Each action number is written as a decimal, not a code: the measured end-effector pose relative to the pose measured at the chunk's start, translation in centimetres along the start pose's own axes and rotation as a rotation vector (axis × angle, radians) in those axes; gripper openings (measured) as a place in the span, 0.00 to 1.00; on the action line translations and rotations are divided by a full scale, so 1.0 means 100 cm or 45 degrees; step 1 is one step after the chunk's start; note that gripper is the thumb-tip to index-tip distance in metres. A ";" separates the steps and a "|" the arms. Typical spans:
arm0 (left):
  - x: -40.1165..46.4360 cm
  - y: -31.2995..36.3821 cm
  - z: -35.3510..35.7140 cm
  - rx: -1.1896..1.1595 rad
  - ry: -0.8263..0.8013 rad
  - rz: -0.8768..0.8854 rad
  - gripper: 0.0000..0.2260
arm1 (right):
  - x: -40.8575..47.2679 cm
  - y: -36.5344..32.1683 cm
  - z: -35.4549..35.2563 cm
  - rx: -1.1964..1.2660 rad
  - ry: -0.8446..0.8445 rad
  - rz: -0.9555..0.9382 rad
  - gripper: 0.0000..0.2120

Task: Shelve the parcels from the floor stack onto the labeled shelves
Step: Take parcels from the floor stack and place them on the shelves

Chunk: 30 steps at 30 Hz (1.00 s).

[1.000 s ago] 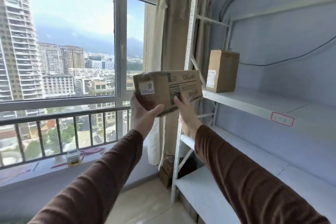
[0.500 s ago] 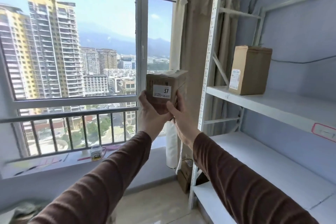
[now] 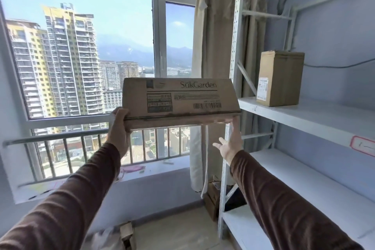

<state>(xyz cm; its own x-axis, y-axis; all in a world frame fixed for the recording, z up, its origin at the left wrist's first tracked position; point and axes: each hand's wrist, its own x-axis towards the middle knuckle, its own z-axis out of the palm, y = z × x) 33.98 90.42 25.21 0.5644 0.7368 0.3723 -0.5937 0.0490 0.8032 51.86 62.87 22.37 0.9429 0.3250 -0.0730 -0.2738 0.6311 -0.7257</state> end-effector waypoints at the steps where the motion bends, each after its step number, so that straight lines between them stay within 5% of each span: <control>1: 0.003 0.001 -0.008 -0.033 0.006 -0.040 0.06 | 0.001 -0.001 -0.003 0.068 -0.051 0.002 0.51; 9: 0.014 0.012 -0.054 -0.053 0.040 -0.147 0.24 | -0.012 -0.022 0.007 -0.105 -0.479 -0.040 0.33; 13: 0.015 0.008 -0.072 0.081 0.048 -0.163 0.16 | -0.023 -0.023 0.021 -0.136 -0.576 -0.068 0.26; 15: 0.015 0.003 -0.077 0.222 0.134 -0.189 0.17 | -0.033 -0.017 0.036 -0.193 -0.593 -0.140 0.31; 17: 0.008 0.003 -0.070 0.381 0.208 -0.219 0.35 | -0.045 -0.005 0.053 -0.256 -0.579 -0.217 0.38; 18: 0.005 0.002 -0.064 0.444 0.178 -0.209 0.41 | -0.052 0.004 0.061 -0.307 -0.574 -0.272 0.38; 21: -0.027 0.009 -0.017 0.653 -0.162 -0.055 0.34 | -0.070 0.034 0.084 -0.503 -0.557 -0.493 0.35; 23: -0.043 0.007 0.012 0.850 -0.358 0.040 0.42 | -0.077 0.056 0.096 -0.551 -0.568 -0.588 0.35; 27: -0.065 0.015 0.046 0.263 -0.360 -0.123 0.45 | -0.083 0.088 0.111 -0.531 -0.610 -0.669 0.40; 30: -0.071 0.020 0.040 0.314 -0.325 0.014 0.47 | -0.087 0.103 0.122 -0.580 -0.715 -0.676 0.39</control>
<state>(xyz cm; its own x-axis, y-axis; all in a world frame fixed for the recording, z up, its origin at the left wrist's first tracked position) 31.09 82.58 26.08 0.7024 0.5429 0.4604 -0.4616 -0.1450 0.8752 38.50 75.08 23.90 0.6595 0.4417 0.6083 0.3864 0.4949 -0.7783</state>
